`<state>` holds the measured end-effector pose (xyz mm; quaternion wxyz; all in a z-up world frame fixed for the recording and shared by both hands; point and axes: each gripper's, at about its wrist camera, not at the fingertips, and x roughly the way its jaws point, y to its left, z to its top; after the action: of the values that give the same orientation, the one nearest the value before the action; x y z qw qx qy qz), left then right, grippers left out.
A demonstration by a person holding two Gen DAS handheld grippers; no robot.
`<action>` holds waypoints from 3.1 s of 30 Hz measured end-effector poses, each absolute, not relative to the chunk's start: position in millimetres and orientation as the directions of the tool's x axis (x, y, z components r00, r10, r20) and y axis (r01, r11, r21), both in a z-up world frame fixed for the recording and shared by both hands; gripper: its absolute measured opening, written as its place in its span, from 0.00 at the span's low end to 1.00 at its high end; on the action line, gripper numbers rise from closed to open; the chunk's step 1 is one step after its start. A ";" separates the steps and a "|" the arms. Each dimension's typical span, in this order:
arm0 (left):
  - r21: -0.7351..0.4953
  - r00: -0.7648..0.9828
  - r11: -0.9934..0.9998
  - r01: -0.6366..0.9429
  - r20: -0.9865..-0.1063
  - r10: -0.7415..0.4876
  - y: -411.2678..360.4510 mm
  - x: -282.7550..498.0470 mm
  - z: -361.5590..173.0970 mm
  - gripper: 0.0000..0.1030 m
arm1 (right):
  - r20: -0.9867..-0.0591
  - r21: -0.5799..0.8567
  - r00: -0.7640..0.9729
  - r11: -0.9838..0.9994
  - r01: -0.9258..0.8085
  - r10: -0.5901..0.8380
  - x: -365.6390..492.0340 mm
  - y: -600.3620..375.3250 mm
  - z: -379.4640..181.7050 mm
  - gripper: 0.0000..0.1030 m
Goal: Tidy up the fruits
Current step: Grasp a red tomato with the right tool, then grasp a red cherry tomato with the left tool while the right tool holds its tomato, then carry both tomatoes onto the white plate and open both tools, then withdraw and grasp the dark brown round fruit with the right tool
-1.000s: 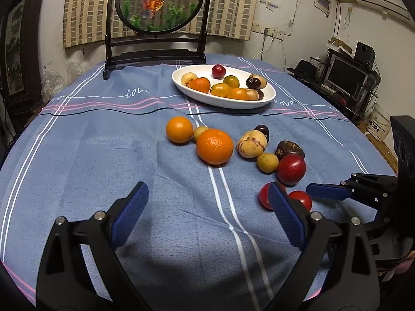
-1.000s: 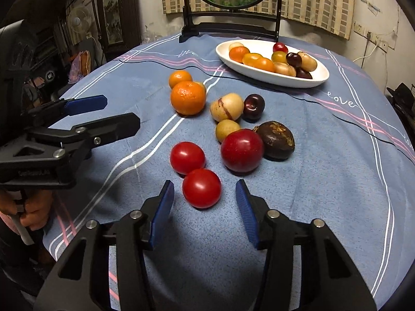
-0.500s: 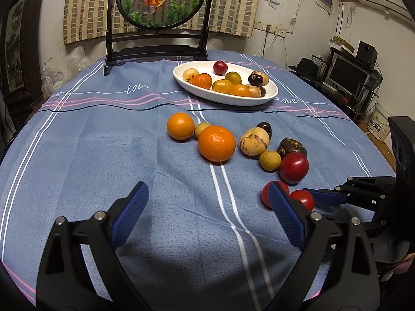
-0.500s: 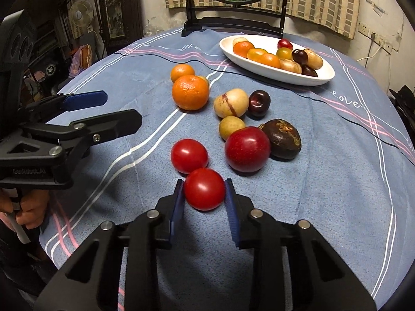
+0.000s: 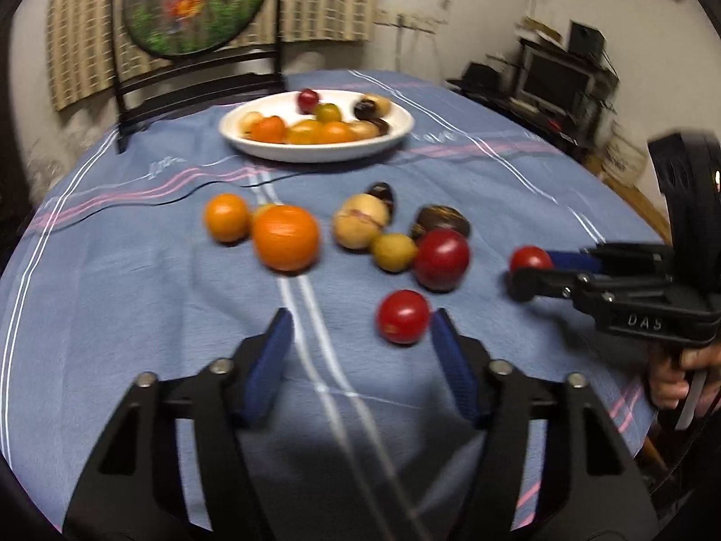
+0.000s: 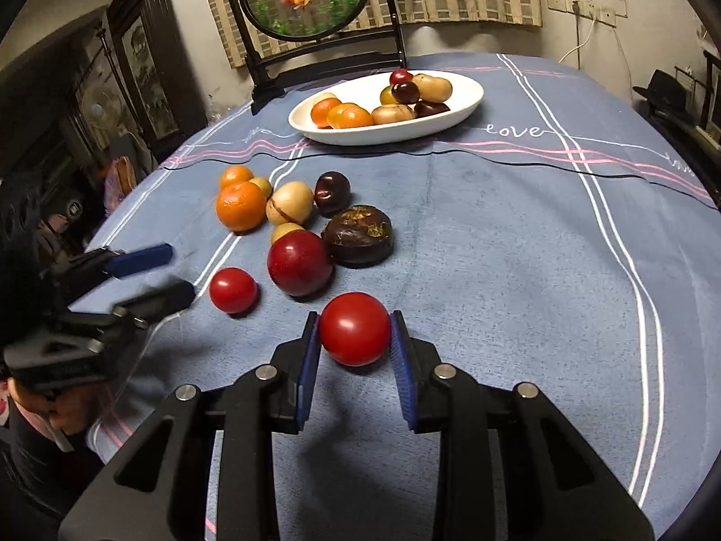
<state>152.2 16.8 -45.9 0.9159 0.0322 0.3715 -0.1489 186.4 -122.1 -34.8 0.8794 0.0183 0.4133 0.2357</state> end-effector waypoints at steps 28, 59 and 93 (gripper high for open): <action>-0.128 0.553 0.933 0.335 -0.775 -0.305 -7.9 178.4 -60.4 0.44 | -0.703 0.229 0.550 0.875 -0.426 0.452 181.8 -120.9 -32.8 0.30; -0.141 0.695 0.957 0.254 -0.661 -0.282 43.2 310.5 32.6 0.31 | -0.590 0.234 0.652 0.873 -0.427 0.477 308.0 -91.0 37.1 0.30; -0.076 0.768 0.995 0.070 -0.632 -0.102 66.6 322.0 24.6 0.95 | -0.595 0.203 0.616 0.839 -0.505 0.515 342.7 -82.2 28.9 0.55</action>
<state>322.0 66.6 24.6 0.9400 -0.0240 0.3374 -0.0456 342.7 -82.2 28.9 0.8990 0.0078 0.3337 0.2837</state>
